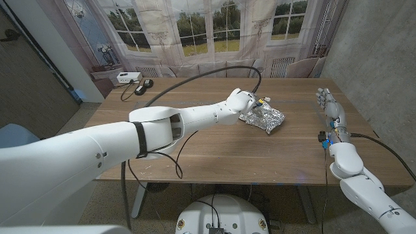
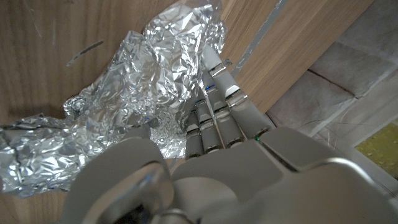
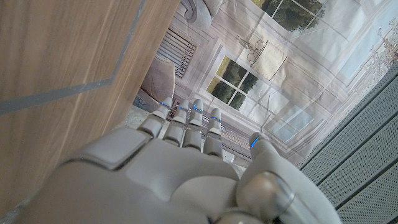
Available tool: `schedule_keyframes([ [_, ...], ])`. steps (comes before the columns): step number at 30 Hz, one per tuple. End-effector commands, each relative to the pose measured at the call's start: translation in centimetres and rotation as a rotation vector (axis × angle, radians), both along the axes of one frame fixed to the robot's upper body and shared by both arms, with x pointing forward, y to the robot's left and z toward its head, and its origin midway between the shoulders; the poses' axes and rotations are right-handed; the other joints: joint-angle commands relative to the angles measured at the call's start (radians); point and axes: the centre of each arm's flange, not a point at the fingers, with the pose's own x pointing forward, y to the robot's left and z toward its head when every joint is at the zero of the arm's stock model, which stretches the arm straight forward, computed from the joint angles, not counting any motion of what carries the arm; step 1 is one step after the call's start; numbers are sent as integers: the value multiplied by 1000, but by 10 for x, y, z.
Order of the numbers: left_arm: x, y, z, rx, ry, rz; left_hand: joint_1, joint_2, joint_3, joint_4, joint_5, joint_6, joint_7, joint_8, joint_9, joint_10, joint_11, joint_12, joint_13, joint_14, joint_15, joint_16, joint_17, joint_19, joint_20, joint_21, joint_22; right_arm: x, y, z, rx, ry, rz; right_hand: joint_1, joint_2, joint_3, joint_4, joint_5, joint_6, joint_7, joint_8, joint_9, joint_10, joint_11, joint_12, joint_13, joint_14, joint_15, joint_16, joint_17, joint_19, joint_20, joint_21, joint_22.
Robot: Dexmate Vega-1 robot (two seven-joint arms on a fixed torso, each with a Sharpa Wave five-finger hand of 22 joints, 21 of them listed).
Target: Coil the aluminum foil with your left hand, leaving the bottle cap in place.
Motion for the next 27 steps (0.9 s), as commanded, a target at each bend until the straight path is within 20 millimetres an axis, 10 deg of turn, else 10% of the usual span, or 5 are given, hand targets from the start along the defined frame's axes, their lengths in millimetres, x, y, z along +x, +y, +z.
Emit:
schedule_keyframes([
  [1, 2, 0, -3, 0, -50, -5, 709, 36, 139, -144, 10, 194, 65, 20, 38, -165, 32, -76, -27, 47, -153, -15, 22, 6, -72, 57, 28, 2, 1, 2, -2, 5, 1, 2, 10, 1, 5, 1, 10, 1, 4, 6, 12, -3, 6, 3, 6, 0, 7, 6, 14, -2, 4, 2],
  [4, 1, 0, -4, -7, -74, -21, 777, 41, 145, -153, 17, 180, 70, 9, 49, -197, 31, -89, -46, 69, -153, -15, 37, 13, -82, 92, 44, 2, 1, 3, -3, 2, 0, 2, 11, 1, 5, 1, 11, 1, 4, 6, 13, -2, 7, 3, 8, -2, 7, 6, 14, -3, 4, 2],
  [9, 1, 3, -5, -56, -94, -70, 897, 38, 115, -138, 26, 435, 128, 48, 23, -79, 4, -46, -91, 192, -146, 33, 102, 22, -79, 189, 74, 2, 1, 4, -4, 4, 0, 2, 12, 2, 7, 1, 12, 1, 4, 6, 15, 1, 6, 3, 17, -1, 9, 6, 15, -3, 4, 2],
  [17, -1, 8, -4, -106, -139, -126, 917, 41, 80, -129, 25, 562, 140, -15, -56, 257, -20, 78, -75, 230, -144, 51, 146, 11, -76, 260, 51, 2, 1, 4, -3, 4, -4, 0, 13, 2, 10, 1, 14, 1, 4, 6, 27, 7, 9, 3, 24, -1, 10, 7, 14, -4, 3, 2],
  [27, -2, 10, -4, -119, -165, -155, 922, 40, 72, -131, 23, 582, 146, -25, -61, 277, -24, 85, -59, 241, -144, 62, 156, 12, -75, 272, 41, 2, 2, 6, -8, 8, -8, -1, 14, 2, 13, 0, 18, 6, 5, 6, 36, 14, 11, 3, 30, 0, 10, 8, 15, -4, 3, 2],
])
